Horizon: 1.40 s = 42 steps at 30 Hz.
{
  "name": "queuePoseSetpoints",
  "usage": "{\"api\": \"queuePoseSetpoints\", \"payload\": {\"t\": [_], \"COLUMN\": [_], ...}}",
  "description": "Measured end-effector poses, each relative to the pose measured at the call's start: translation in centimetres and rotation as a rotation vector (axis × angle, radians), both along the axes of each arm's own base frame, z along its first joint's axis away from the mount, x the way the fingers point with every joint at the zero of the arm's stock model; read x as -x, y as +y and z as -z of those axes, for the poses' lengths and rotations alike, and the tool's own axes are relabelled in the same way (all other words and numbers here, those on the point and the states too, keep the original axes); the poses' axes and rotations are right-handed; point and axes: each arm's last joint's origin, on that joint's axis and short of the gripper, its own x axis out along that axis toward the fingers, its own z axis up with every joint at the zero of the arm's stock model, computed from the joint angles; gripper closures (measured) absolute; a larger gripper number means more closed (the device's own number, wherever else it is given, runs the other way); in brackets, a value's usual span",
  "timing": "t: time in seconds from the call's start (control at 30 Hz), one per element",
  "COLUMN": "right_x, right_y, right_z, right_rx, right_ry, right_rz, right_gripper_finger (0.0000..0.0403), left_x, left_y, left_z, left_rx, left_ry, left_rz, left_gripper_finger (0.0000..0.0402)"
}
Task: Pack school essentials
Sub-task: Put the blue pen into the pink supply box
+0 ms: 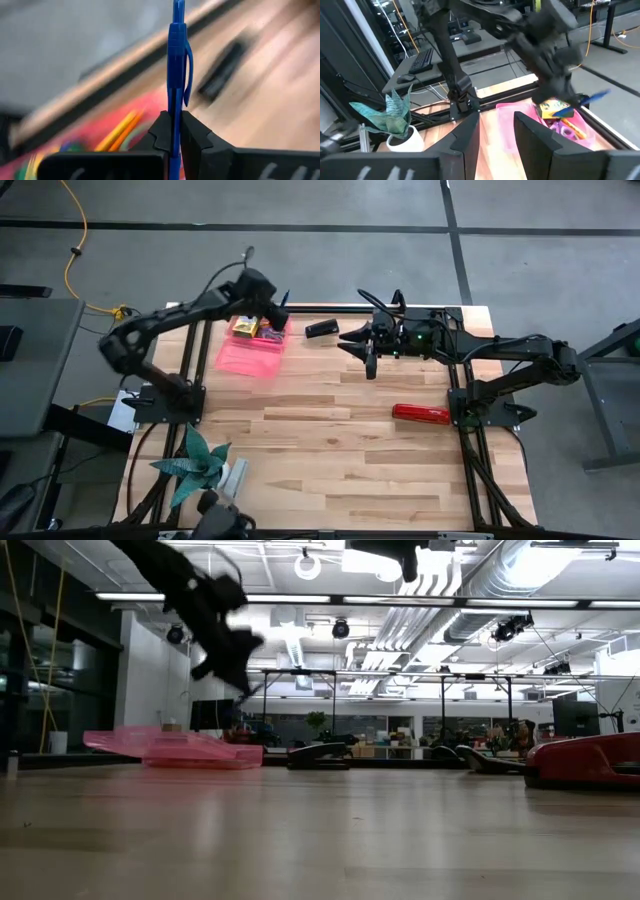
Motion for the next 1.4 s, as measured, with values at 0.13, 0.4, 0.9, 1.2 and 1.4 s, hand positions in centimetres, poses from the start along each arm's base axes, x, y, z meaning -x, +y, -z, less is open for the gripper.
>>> {"api": "queuePoseSetpoints", "payload": {"t": [0.13, 0.4, 0.9, 1.2, 1.4], "right_x": [0.0, 0.0, 0.0, 0.0, 0.0], "right_y": [0.0, 0.0, 0.0, 0.0, 0.0], "right_z": [0.1, 0.1, 0.2, 0.2, 0.2], "right_rx": [-0.017, -0.043, -0.041, -0.042, -0.049], "right_ry": [0.004, 0.006, 0.017, 0.019, 0.019], "right_rz": [0.002, 0.013, 0.014, 0.014, 0.015], "right_gripper_finger": [0.0290, 0.0290, 0.0290, 0.0290, 0.0290], "left_x": [0.3, 0.0, 0.5, -0.9, -1.1], "left_y": [1.7, 2.2, 1.1, 0.1, -0.1], "left_z": [4.0, 6.4, 6.2, 6.1, 6.2], "left_rx": [0.124, 0.169, 0.150, 0.060, 0.038], "left_ry": [0.125, 0.205, 0.377, 0.480, 0.523], "left_rz": [-0.050, -0.001, 0.146, 0.286, 0.302], "left_gripper_finger": [0.0401, 0.0401, 0.0391, 0.0363, 0.0365]}}
